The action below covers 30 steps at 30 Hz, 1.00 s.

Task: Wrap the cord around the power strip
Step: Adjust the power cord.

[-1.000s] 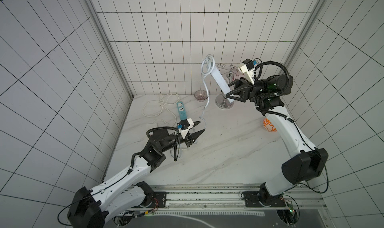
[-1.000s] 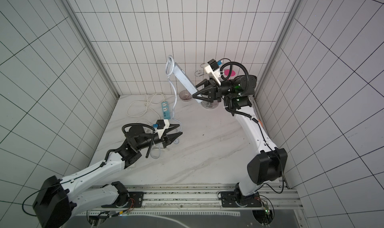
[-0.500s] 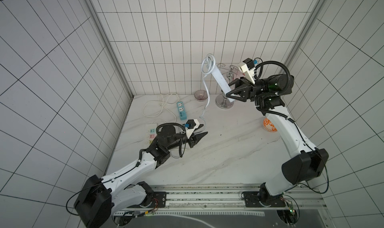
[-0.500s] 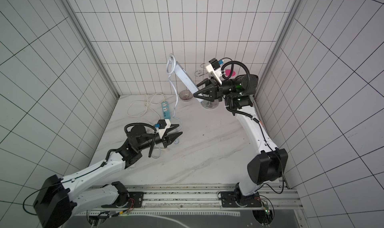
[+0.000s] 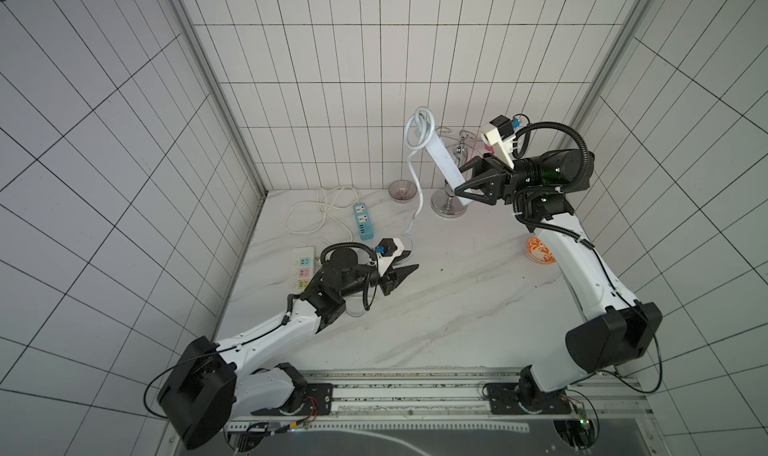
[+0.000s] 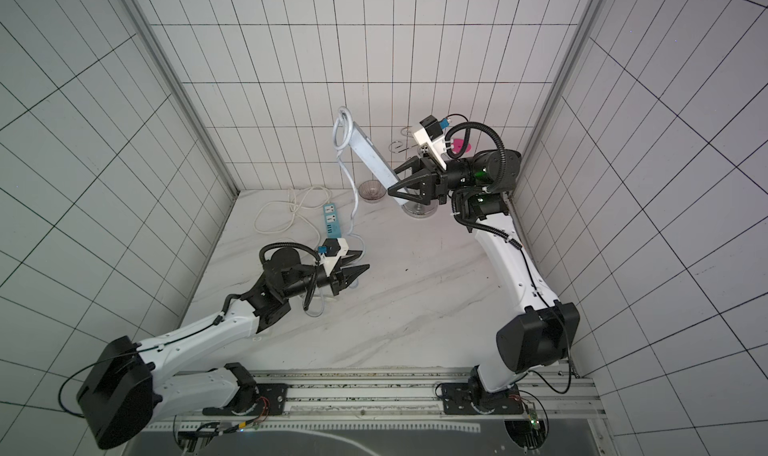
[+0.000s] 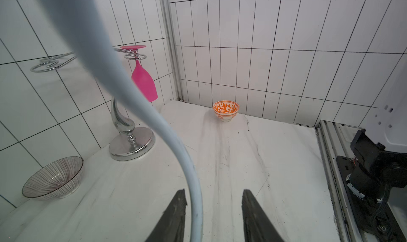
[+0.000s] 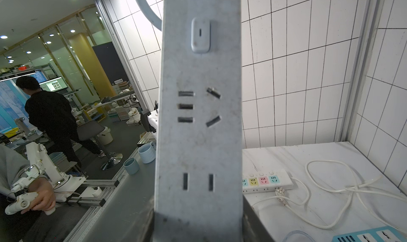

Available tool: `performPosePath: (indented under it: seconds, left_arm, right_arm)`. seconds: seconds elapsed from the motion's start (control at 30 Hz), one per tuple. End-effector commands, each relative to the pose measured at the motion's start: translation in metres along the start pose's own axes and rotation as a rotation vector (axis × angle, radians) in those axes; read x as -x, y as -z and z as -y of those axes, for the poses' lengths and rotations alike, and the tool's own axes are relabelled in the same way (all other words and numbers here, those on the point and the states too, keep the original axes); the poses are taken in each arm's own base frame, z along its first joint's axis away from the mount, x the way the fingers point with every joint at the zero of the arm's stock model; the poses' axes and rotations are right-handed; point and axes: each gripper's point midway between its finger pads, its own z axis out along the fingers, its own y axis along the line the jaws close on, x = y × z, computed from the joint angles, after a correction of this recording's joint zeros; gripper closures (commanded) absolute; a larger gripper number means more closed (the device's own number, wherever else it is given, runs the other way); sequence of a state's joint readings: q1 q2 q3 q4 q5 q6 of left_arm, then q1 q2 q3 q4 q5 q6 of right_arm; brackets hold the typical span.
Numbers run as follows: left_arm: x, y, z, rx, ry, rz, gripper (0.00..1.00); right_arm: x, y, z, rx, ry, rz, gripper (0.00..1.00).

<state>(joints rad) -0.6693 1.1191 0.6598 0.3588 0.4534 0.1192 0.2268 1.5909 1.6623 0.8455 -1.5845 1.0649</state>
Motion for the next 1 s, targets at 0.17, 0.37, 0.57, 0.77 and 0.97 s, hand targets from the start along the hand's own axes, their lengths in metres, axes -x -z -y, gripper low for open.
performPosePath:
  seconds: [0.17,0.37,0.57,0.77,0.97]
  left_arm:
    - [0.003,-0.019,0.002,-0.052,0.025,0.020,0.59]
    - [-0.003,-0.031,-0.005,-0.063,0.032,-0.019,0.99]
    - [-0.012,-0.018,-0.035,0.055,0.029,-0.107,1.00]
    - [-0.014,-0.002,-0.059,0.148,0.020,-0.138,1.00]
    - [-0.020,-0.002,-0.126,0.294,0.060,-0.206,1.00]
  right_arm:
    - [0.031,-0.002,-0.060,0.026,0.208,-0.032,1.00]
    - [0.028,-0.005,-0.068,0.038,0.227,-0.035,1.00]
    - [0.014,-0.004,-0.075,0.028,0.277,-0.009,1.00]
    - [0.008,-0.001,-0.071,0.014,0.283,-0.001,1.00]
    - [0.004,-0.017,-0.096,0.105,0.291,-0.052,1.00]
